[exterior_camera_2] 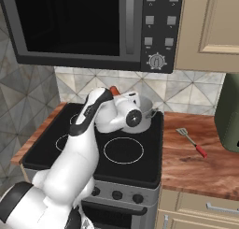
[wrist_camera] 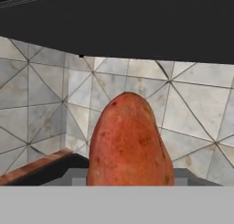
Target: Put the sweet potato and garlic in the pot. Retrieve the spatula and lightly stir the vegetables in the pot.
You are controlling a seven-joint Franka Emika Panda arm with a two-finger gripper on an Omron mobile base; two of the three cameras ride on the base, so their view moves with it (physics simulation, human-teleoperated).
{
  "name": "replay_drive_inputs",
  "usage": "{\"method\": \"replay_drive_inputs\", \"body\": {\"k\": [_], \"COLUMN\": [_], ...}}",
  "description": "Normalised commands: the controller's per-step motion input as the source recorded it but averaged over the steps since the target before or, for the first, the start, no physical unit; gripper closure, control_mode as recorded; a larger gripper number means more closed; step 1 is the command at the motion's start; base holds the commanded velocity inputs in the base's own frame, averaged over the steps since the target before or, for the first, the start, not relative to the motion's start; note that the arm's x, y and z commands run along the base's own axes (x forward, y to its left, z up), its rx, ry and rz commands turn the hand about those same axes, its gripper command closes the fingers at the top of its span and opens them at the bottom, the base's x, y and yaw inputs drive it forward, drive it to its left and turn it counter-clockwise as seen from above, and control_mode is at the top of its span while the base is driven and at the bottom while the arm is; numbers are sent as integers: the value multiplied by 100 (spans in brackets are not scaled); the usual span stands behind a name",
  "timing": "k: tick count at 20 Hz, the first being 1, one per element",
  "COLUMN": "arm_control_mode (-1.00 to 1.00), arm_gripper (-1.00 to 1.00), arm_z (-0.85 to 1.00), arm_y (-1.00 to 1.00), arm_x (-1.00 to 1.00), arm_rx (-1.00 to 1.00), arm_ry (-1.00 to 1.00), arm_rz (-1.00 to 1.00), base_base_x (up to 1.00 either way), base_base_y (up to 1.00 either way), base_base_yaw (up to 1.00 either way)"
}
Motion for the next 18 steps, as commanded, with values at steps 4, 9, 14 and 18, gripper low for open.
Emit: {"method": "replay_drive_inputs", "body": {"k": [4,9,14,18], "arm_control_mode": [-100,-100,-100,-100], "arm_gripper": [100,100,100,100], "arm_z": [-14,-3,-22,-22], "arm_y": [0,-2,-12,-16], "arm_x": [34,44,31,30], "arm_rx": [3,6,6,8], "arm_ry": [3,20,3,0], "arm_rz": [1,0,0,0], "base_base_x": [0,0,0,0], "base_base_y": [0,0,0,0], "base_base_yaw": [0,0,0,0]}}
